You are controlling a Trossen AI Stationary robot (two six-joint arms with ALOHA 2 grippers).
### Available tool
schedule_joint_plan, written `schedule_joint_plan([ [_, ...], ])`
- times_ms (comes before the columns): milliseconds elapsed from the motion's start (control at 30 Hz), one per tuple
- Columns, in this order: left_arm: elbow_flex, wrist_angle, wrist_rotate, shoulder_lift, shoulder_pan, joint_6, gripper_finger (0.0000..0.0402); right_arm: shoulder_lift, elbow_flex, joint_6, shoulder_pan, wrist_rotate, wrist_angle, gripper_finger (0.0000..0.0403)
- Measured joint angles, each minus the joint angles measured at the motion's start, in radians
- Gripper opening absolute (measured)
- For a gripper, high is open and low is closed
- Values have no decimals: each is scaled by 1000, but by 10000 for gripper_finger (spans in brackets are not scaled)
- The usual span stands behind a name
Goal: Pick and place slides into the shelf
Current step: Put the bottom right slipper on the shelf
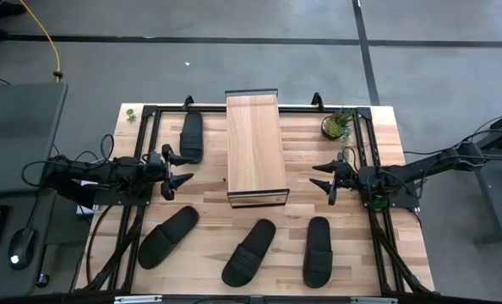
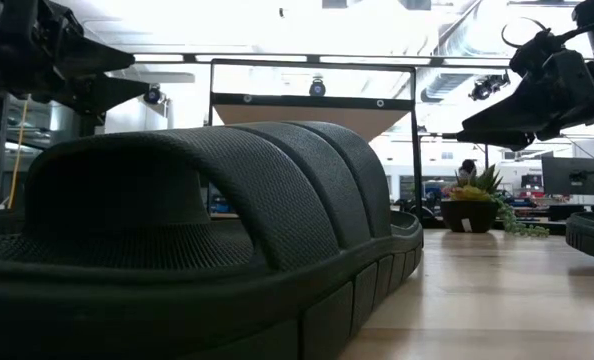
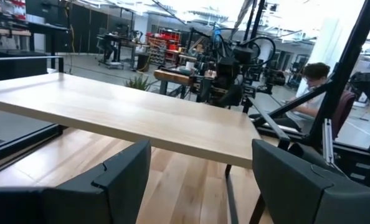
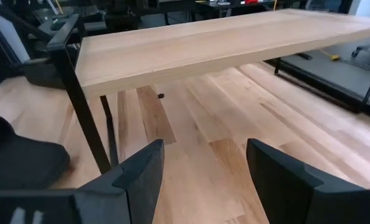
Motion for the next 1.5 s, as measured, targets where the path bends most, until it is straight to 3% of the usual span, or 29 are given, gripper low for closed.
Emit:
schedule_joint_plan([
  [533,0,-14,-15,0,0,5,262,0,0,206,0,-42,-52,220],
  [1067,0,-48,-31,0,0,-19,262,0,0,445,0,-303,-167,220],
  [1333,0,-50,-14,0,0,-19,262,0,0,488,0,-486,-168,220],
  [1500,0,-50,-14,1,0,-19,262,0,0,627,0,-618,-188,220],
])
